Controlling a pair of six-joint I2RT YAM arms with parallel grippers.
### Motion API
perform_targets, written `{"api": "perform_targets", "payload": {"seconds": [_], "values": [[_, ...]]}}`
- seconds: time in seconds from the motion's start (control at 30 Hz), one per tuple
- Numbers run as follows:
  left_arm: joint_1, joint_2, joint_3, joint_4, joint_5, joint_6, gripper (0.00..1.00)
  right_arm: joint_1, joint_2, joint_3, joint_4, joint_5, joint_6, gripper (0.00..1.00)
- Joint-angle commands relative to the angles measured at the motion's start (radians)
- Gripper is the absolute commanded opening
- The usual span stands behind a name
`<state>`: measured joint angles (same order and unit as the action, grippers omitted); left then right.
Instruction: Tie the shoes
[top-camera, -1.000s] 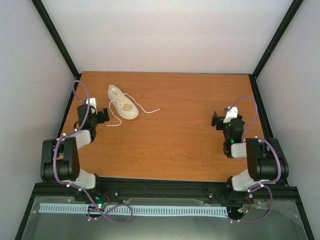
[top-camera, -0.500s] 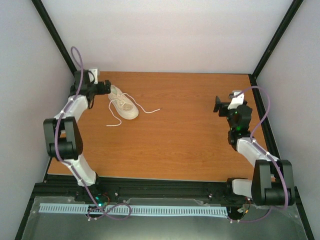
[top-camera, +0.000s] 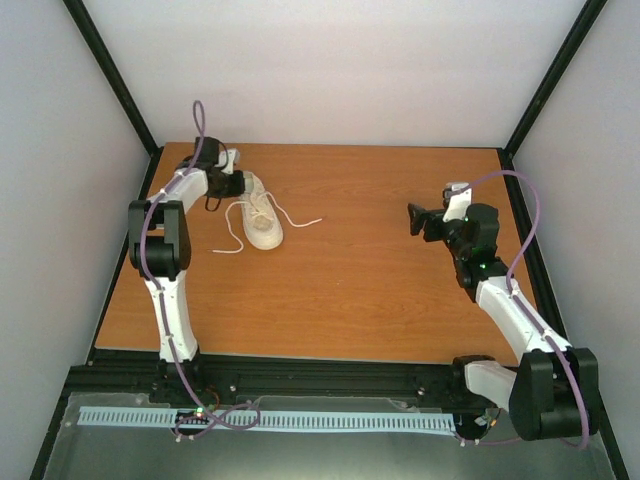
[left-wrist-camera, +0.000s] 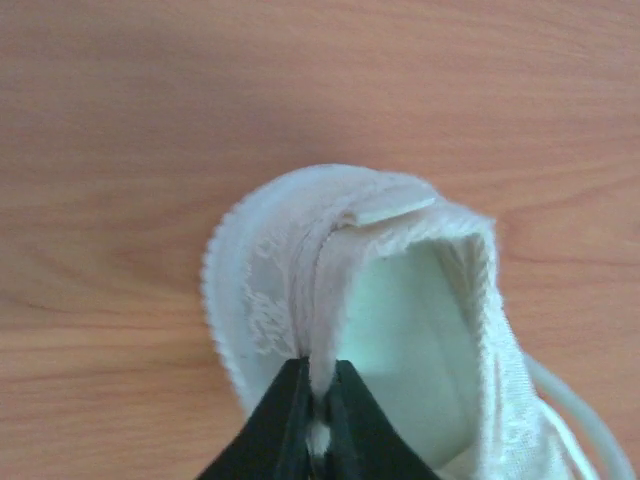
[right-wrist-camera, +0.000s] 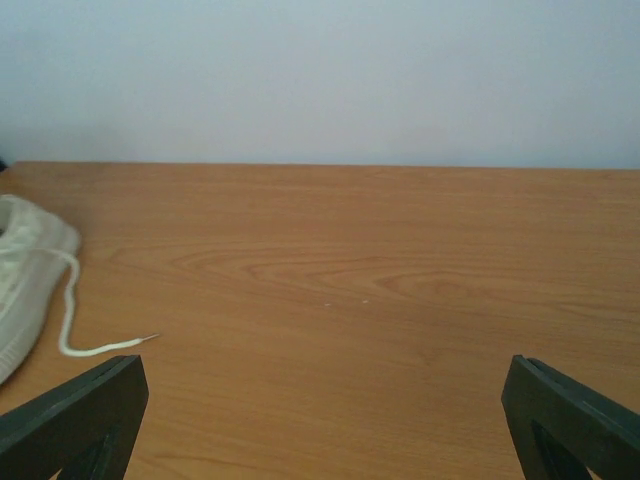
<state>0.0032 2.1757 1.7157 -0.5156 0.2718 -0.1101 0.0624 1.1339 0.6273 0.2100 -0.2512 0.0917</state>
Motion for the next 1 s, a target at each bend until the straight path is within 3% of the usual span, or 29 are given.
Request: {"api": "perform_targets", "payload": {"seconds": [0.0, 0.27, 0.4, 0.67, 0.87, 0.97], "values": [[-0.102, -0.041, -0.085, -0.064, 0.134, -0.010, 0.01, 0.063, -0.039, 0.025, -0.112, -0.002, 0.029, 0.99], [-0.246, -0.288, -0.419, 0.062, 0.134, -0.156, 0.01, 0.349, 0.083, 0.145, -0.490, 0.262, 0.048, 0.92], [-0.335, -0.385, -0.552, 0.088, 0.100, -0.264, 0.01, 0.425, 0.148, 0.182, -0.565, 0.316, 0.073, 0.89], [-0.407, -0.413, -0.597, 0.161, 0.105, -0.552, 0.01, 0.430, 0.248, 0.224, -0.642, 0.471, 0.184, 0.86], [-0.457, -0.443, -0.597, 0.287, 0.123, -0.789, 0.01, 0.431, 0.357, 0.238, -0.572, 0.462, 0.274, 0.73], [-0.457, -0.414, -0.542, 0.277, 0.126, -0.842, 0.01, 0.434, 0.419, 0.250, -0.533, 0.435, 0.308, 0.67]]}}
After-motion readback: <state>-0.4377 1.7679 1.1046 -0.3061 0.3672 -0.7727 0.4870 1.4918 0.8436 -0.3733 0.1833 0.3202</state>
